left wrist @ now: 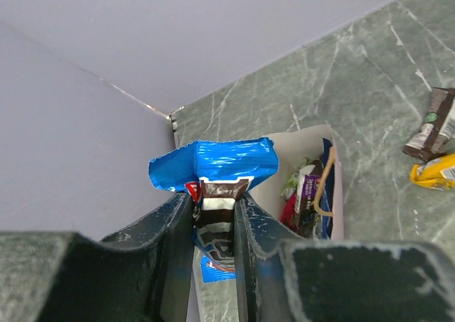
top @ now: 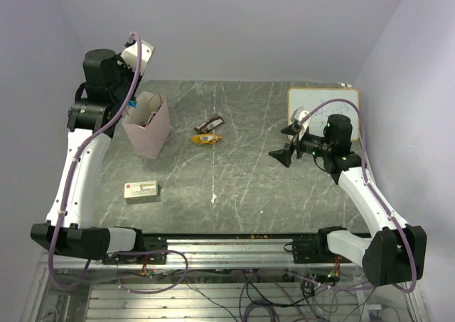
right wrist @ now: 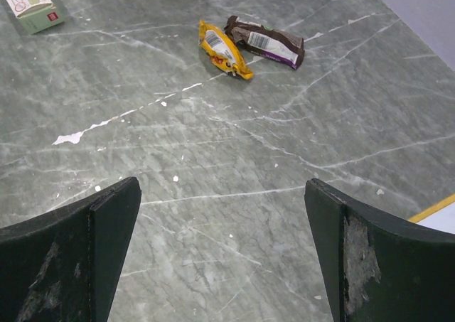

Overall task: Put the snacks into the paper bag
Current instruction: Place the snack in the paper bag.

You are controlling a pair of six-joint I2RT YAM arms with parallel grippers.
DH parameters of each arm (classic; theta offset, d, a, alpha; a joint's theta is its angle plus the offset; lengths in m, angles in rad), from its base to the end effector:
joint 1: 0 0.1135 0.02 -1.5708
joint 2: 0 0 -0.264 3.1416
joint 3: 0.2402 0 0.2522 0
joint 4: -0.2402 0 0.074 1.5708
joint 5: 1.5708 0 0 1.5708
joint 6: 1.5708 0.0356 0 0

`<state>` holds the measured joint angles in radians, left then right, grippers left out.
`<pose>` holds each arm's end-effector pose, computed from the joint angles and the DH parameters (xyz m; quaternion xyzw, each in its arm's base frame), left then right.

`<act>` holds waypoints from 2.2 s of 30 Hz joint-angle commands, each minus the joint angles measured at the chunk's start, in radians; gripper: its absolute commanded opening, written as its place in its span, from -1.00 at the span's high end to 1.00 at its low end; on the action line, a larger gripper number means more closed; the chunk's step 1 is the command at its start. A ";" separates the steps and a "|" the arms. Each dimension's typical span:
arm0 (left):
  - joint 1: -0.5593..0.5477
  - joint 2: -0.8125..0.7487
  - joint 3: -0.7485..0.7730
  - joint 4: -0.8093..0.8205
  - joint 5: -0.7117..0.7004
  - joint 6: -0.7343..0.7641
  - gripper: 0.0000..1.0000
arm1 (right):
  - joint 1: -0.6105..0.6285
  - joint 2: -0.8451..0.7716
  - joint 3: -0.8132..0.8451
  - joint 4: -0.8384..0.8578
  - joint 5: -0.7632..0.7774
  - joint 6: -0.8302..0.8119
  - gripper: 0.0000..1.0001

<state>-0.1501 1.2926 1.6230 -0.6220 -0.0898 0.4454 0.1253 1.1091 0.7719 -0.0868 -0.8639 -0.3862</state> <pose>0.2621 -0.0364 0.4721 0.2095 0.7741 0.1233 0.5845 0.2367 0.0571 0.2855 -0.4127 0.6806 0.2846 0.5342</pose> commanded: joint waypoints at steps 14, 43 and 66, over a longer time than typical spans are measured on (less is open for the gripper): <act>0.052 0.088 -0.120 0.194 0.100 0.004 0.34 | -0.009 -0.009 -0.008 0.005 -0.006 -0.014 -1.00; 0.052 0.089 -0.337 0.265 0.124 0.009 0.36 | -0.009 -0.004 -0.010 0.005 -0.004 -0.014 -1.00; 0.053 0.160 -0.286 0.190 0.074 -0.020 0.26 | -0.009 -0.004 -0.008 0.004 -0.007 -0.017 -1.00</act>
<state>-0.1062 1.4658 1.3136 -0.4389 -0.0051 0.4530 0.1242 1.1072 0.7719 -0.0868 -0.8642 -0.3939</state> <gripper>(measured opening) 0.355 0.999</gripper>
